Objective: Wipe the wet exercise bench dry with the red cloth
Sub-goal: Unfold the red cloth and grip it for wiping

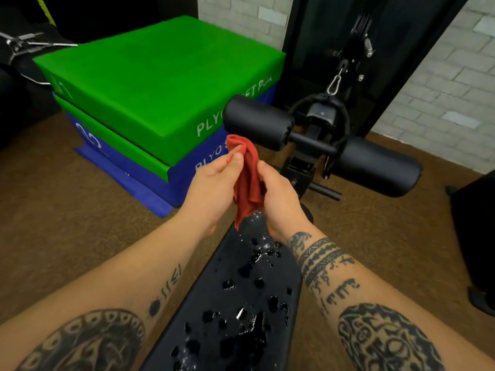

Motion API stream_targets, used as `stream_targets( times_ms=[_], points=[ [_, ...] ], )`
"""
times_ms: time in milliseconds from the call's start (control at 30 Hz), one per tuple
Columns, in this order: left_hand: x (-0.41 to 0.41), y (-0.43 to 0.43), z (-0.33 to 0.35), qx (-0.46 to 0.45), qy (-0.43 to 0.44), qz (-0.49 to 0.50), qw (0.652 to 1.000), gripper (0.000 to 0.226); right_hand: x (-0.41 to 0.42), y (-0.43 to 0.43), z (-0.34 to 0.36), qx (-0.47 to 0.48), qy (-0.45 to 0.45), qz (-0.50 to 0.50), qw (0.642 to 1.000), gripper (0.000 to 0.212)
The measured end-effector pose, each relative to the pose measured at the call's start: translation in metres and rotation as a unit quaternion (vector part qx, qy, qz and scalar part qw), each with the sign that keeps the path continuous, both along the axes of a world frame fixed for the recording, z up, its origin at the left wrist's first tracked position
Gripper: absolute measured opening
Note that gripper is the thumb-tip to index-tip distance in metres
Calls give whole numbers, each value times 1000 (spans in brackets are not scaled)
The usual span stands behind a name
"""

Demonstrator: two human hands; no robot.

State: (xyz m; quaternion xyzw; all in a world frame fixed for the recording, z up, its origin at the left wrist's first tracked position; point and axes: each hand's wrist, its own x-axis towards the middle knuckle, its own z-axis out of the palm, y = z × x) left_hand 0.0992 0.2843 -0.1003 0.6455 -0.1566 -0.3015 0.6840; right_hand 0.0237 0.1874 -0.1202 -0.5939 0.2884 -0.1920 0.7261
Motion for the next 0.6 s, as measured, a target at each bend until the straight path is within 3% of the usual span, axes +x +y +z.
stream_targets(
  times_ms=[133,200,367,500,600],
  points=[
    [4,-1,-46,-10,-60,-10,998,32,-2,-4,-43,-199,-29,-2,979,28],
    [6,-2,-61,-20,-76,-8,997,31,1,-4,-57,-251,-45,-18,967,28],
    [7,-1,-75,-42,-103,-17,994,32,5,-2,-72,-300,-77,-55,949,21],
    [0,0,-68,-63,-90,-17,994,26,1,0,-71,-260,-81,-41,961,38],
    [-8,0,-56,-60,-83,-40,994,39,-4,4,-65,-282,-93,-11,955,33]
  ],
)
